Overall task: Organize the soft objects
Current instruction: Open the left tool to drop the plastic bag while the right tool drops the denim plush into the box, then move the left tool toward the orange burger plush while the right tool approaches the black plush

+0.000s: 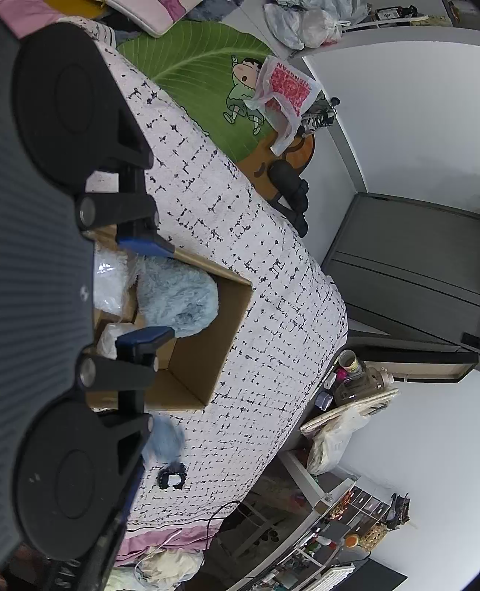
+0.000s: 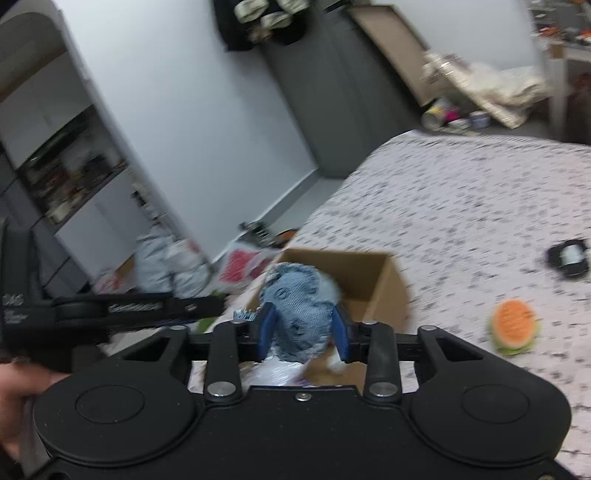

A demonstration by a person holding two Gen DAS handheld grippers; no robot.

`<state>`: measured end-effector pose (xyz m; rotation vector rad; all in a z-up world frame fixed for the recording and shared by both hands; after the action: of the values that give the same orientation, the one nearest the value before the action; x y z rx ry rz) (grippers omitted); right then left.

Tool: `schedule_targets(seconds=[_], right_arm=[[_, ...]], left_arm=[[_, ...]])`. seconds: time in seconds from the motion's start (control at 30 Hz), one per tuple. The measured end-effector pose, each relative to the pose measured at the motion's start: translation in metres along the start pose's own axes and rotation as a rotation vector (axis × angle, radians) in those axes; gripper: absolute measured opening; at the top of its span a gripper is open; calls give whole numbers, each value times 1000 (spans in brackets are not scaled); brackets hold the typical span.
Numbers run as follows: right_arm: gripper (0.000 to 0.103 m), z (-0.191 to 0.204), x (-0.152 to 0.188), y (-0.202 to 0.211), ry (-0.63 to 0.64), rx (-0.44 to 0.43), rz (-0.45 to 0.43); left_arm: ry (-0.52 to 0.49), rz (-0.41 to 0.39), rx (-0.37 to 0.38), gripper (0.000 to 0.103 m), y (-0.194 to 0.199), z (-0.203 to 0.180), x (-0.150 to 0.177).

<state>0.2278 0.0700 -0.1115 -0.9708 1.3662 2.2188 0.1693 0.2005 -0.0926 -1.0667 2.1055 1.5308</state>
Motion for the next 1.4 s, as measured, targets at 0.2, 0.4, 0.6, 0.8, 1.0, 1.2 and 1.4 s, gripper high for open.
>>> schedule_targets(seconds=[0.2, 0.4, 0.6, 0.8, 1.0, 1.2, 1.4], right_arm=[[58, 3, 5, 0, 6, 0, 27], [61, -12, -2, 14, -25, 56, 1], [75, -24, -5, 27, -8, 106, -22], [84, -40, -9, 39, -35, 138, -37], [85, -54, -18, 53, -67, 163, -62], [94, -64, -22, 66, -72, 180, -95], [94, -69, -24, 73, -77, 174, -103]], left_arm=[[-4, 8, -20, 51, 2, -2, 1], [-1, 1, -63, 65, 7, -13, -1], [-61, -49, -72, 83, 23, -41, -1], [-59, -56, -75, 85, 30, -56, 4], [-85, -52, -84, 85, 32, -69, 8], [-102, -61, -82, 85, 35, -82, 10], [-109, -66, -89, 85, 39, -90, 14]])
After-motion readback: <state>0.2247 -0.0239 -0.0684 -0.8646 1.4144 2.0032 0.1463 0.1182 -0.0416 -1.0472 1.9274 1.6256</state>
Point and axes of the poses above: each gripper's, at about its wrist camera, not at the fingertips, and y roughly against the way its jaws point, z to its left, x to its underside, the point moved 5 cm from there along -y, roughly the way its jaws point, and after that the axes turned 9 degrees about x, right-handed, at the moved point
